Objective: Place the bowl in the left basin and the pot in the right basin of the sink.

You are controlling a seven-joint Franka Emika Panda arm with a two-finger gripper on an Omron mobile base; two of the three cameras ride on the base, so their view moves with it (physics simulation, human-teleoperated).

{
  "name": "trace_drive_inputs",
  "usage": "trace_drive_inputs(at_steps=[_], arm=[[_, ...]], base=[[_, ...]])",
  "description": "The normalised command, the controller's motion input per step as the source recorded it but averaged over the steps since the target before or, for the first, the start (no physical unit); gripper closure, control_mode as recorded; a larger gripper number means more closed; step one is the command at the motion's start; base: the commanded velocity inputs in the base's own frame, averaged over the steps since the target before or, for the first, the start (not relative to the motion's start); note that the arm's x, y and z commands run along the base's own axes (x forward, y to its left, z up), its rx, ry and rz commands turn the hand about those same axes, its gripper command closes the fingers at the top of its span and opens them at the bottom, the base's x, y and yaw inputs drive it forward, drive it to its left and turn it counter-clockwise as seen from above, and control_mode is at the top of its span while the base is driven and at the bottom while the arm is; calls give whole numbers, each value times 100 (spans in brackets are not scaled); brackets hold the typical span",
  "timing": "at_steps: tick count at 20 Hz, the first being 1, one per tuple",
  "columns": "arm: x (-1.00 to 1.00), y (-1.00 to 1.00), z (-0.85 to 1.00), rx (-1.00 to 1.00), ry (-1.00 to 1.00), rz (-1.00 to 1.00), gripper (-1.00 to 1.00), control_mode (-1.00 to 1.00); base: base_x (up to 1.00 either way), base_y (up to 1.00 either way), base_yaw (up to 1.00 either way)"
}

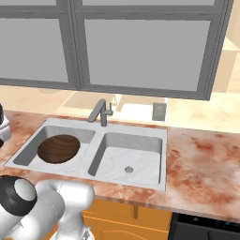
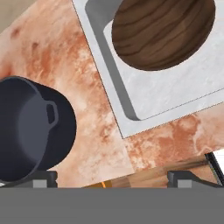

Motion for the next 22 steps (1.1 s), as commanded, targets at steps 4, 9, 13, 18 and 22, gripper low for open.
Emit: trace_drive_inputs(at_steps=[4,9,13,18,22], arm=[[-6,24,0,0,15,0,-100,-100],[-4,30,-2,0,1,0,-100,-100],[0,30,-6,-1,-4,-2,-100,-100],[4,25,-7,-3,-3,-5,-100,-100],[10,20,-16,0,0,-6,-100,-100]], base=[[0,0,0],[0,0,0],[0,0,0],[0,0,0],[0,0,0]])
